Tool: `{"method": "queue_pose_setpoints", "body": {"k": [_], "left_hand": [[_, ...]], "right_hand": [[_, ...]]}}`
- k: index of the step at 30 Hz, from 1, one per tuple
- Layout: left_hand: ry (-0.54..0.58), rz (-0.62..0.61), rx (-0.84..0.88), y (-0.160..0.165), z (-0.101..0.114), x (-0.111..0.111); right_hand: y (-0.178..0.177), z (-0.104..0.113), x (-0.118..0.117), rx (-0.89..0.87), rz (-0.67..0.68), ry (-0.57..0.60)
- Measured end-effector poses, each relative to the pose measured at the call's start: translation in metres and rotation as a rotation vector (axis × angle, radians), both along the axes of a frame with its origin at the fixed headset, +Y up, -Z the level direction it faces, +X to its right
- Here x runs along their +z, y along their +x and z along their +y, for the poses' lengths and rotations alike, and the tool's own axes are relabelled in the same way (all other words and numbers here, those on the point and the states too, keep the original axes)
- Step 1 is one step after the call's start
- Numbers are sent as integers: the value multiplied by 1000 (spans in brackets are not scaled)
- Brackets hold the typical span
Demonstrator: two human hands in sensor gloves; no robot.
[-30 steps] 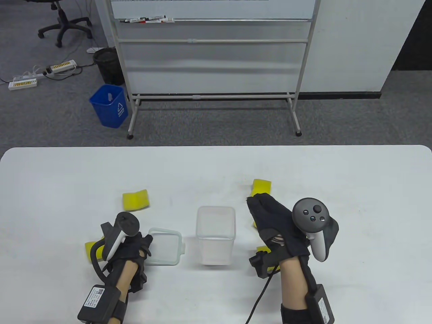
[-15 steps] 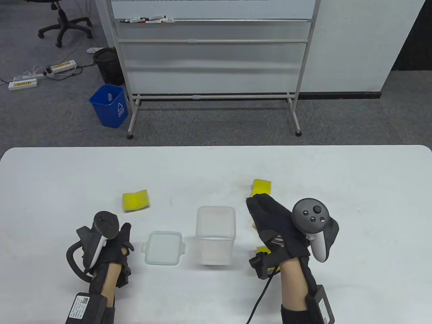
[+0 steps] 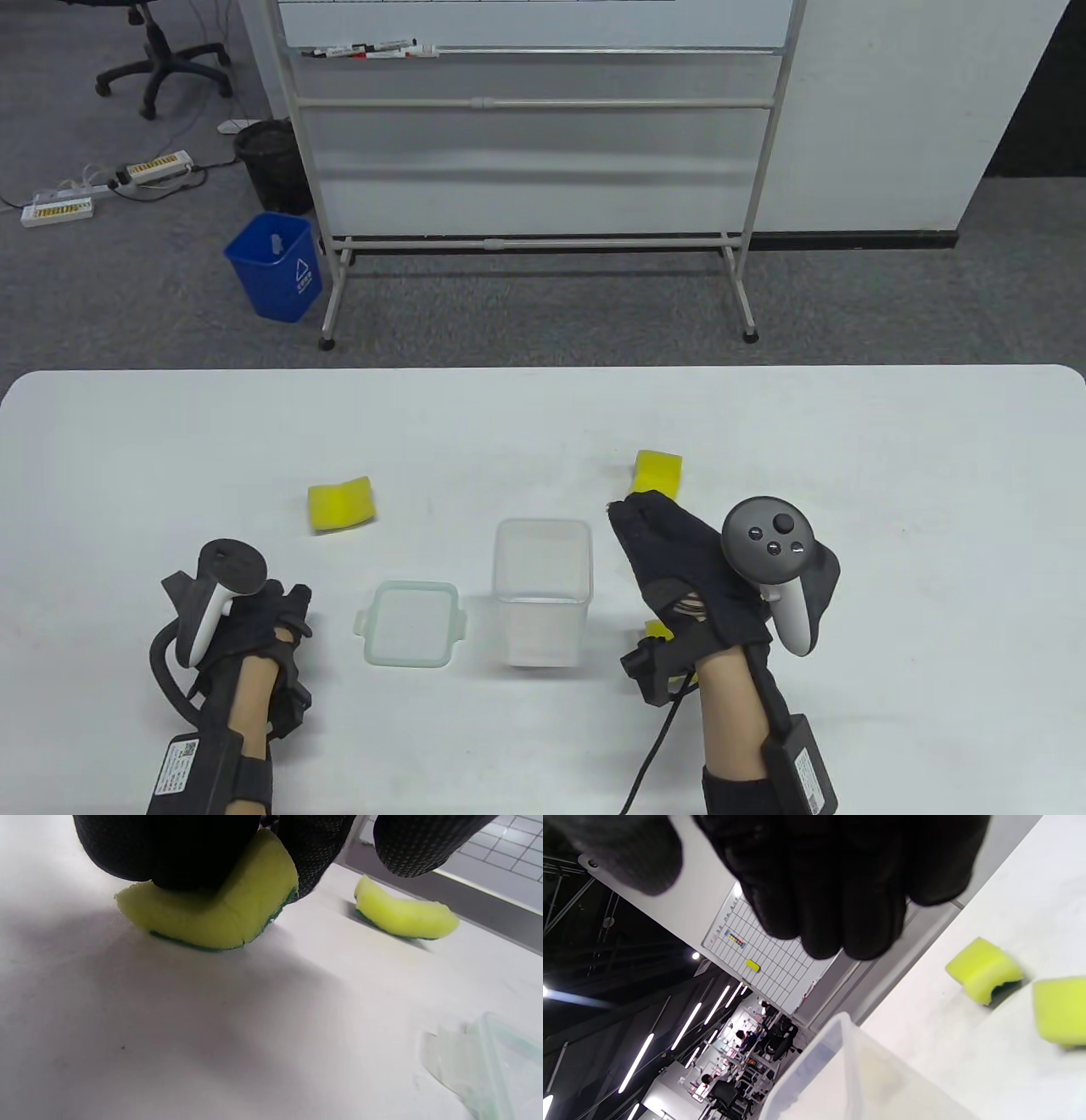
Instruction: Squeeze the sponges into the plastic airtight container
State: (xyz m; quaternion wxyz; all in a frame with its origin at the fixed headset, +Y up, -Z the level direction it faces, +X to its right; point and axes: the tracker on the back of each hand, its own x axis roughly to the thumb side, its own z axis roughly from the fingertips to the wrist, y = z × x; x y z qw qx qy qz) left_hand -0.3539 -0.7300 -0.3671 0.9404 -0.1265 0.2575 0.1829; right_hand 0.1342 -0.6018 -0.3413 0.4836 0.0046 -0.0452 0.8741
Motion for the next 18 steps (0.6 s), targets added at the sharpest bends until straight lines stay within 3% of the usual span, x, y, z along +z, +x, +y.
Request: {"method": "queue_pose_setpoints", "body": {"k": [3,6,9,13,16,18], "left_hand": [[81,20,32,1,10,4],[234,-12,116,8,27,9],[411,-102,267,19,44,13],[616,-239,665,50,63,14],[668,-391,890,88,79,13],[667,-493,931,112,90,14]], "right_hand": [[-1,0,0,0,-1,-1],[-2,0,1,2,-7,14],[-5,3,3,1,-13,44],[-16,7,7,-9,-13,121],[-31,8,10,-25,21,179],[-39,7,11,-56,59,194]]}}
